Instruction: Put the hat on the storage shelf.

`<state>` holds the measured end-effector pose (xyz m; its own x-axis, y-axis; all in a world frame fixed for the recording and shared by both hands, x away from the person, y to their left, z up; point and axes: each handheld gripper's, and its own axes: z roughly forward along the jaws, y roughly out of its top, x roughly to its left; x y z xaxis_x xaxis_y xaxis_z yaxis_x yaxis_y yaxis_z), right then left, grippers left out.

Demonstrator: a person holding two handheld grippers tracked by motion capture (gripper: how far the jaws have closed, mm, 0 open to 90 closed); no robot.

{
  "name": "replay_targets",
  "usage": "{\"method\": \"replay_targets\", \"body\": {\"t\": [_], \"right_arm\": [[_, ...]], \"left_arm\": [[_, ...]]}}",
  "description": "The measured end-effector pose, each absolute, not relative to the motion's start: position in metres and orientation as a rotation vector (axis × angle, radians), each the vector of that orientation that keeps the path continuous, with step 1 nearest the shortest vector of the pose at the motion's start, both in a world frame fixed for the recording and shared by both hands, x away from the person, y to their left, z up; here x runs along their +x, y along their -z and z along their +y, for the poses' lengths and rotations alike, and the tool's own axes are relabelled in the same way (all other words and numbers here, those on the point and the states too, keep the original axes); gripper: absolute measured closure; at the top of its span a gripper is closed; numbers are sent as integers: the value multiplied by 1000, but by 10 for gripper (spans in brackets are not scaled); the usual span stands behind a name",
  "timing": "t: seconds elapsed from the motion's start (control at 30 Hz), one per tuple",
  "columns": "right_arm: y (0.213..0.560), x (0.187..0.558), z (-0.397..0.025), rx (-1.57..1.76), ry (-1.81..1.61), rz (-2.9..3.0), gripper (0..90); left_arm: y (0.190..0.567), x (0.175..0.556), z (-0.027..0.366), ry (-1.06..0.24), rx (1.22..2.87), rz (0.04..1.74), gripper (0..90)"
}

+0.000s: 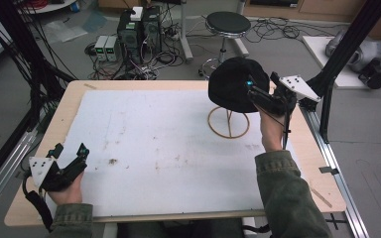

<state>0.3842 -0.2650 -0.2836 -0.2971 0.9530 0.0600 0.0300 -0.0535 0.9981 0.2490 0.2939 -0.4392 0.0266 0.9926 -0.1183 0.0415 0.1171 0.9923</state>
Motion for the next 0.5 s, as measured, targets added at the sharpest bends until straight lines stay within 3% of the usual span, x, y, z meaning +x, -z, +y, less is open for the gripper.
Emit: {"method": "replay_targets", "body": {"t": [0.5], "right_arm": [[296, 359, -278, 1112, -1458, 1407, 193]], "left_arm": [[439, 248, 294, -1074, 1164, 1268, 244]]}}
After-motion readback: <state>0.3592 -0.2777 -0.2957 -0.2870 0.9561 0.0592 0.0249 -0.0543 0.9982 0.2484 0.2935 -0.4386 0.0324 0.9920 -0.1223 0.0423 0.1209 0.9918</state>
